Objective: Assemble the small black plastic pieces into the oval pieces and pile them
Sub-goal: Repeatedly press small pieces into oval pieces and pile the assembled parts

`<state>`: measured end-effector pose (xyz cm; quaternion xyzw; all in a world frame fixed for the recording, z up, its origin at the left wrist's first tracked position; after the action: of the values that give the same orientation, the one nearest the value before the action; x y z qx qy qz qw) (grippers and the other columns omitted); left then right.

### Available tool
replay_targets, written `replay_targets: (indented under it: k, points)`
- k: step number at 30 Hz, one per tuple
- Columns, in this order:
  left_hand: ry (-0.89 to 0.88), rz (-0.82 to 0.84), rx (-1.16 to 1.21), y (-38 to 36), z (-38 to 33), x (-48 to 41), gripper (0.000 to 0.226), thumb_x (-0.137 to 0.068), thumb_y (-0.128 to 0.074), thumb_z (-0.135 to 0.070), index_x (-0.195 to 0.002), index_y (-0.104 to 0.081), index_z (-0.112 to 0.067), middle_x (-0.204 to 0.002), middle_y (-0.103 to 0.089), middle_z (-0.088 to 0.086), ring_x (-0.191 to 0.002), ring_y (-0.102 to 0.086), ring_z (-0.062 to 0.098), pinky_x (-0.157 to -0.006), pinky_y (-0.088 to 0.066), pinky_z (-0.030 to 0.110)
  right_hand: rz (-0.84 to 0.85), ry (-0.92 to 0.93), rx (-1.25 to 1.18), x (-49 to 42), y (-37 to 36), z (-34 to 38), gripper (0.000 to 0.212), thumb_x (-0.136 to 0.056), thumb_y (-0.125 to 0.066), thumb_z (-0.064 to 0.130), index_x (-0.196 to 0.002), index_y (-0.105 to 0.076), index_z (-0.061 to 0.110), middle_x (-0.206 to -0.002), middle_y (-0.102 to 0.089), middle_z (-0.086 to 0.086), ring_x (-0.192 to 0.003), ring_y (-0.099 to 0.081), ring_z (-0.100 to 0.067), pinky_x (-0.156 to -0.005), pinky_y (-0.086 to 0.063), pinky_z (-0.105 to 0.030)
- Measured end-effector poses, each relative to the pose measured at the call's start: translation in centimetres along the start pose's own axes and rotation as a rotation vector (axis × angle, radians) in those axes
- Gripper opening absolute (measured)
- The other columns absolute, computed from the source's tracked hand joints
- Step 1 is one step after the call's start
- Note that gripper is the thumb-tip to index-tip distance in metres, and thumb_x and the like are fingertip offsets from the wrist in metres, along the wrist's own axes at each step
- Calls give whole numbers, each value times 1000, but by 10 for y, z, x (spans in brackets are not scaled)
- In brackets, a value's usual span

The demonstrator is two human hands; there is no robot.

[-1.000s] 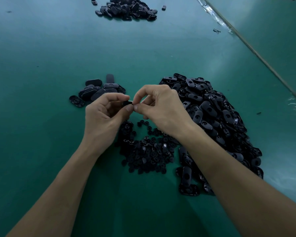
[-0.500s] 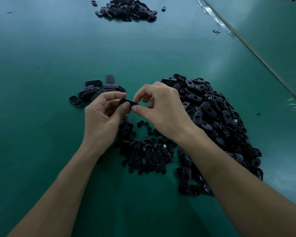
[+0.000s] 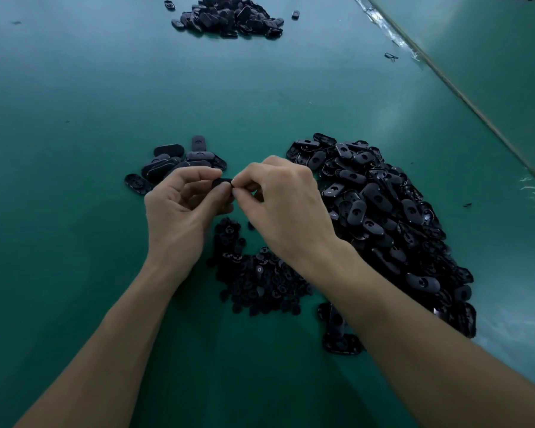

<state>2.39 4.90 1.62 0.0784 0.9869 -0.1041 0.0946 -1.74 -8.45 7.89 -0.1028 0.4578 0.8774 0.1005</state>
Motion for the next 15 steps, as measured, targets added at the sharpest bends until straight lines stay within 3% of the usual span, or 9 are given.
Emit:
replay_targets:
  k: [7, 11, 15]
  points:
    - [-11, -15, -38, 0, 0, 0, 18, -86, -74, -2, -96, -68, -16, -81, -75, -3, -72, -72, 12, -73, -59, 24, 96, -127, -101, -6, -6, -11, 9, -94, -66, 25, -87, -73, 23, -86, -67, 6, -81, -64, -14, -78, -56, -40]
    - [-36, -9, -71, -1, -1, 1, 18, -84, -76, -6, -95, -68, -17, -82, -76, -3, -74, -74, 14, -74, -59, 24, 144, -205, -151, -4, -10, -16, 15, -95, -63, 26, -81, -65, 29, -80, -65, 9, -76, -62, -12, -74, -57, -40]
    - [-69, 1, -91, -2, -3, 2, 20, -86, -75, -2, -96, -69, -19, -86, -76, -3, -78, -75, 15, -76, -60, 25, 105, -228, -158, -2, -9, -16, 12, -97, -60, 25, -88, -67, 24, -87, -67, 4, -81, -63, -17, -77, -55, -42]
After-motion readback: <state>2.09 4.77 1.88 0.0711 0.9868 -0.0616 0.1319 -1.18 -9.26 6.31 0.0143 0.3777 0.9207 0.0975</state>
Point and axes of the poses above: each hand's wrist, its own x-axis away from the middle knuckle, its own y-axis out of the back of the hand, z = x × y, the point moved 8 cm from there along -x, towards the middle knuckle
